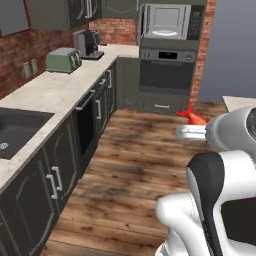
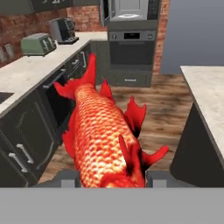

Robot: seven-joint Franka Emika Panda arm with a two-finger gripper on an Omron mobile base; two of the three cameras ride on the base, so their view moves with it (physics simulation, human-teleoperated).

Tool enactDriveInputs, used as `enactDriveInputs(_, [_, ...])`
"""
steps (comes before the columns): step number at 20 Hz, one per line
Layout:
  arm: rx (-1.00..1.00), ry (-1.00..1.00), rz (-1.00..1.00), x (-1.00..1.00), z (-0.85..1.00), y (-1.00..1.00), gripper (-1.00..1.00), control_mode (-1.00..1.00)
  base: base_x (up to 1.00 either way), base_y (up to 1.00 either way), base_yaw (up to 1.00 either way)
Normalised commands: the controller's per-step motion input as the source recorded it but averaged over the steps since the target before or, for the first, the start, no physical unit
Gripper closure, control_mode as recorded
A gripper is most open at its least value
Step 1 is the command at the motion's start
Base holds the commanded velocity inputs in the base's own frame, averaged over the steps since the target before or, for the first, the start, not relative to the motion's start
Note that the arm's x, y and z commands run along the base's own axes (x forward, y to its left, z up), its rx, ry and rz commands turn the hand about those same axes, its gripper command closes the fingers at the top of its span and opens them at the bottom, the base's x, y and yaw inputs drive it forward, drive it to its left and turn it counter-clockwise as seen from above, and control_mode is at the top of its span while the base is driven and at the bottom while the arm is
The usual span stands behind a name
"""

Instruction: Transport the fish from the fridge to the microwave and turn on the microwave.

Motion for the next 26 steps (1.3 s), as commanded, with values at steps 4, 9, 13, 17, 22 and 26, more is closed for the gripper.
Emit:
enactDriveInputs(4, [0.00,0.00,0.00,0.00,0.00,0.00,1.00,1.00,0.72,0.15,-0.27])
enactDriveInputs(9, [0.00,0.00,0.00,0.00,0.00,0.00,1.00,1.00,0.71,0.15,-0.25])
enactDriveInputs(13, [0.00,0.00,0.00,0.00,0.00,0.00,1.00,1.00,0.78,0.15,-0.20])
enactDriveInputs(17, [0.00,0.00,0.00,0.00,0.00,0.00,1.00,1.00,0.81,0.19,-0.19])
enactDriveInputs(22, [0.00,0.00,0.00,0.00,0.00,0.00,1.00,1.00,0.86,0.16,-0.16])
enactDriveInputs(26, [0.00,0.00,0.00,0.00,0.00,0.00,1.00,1.00,0.89,0.10,-0.09])
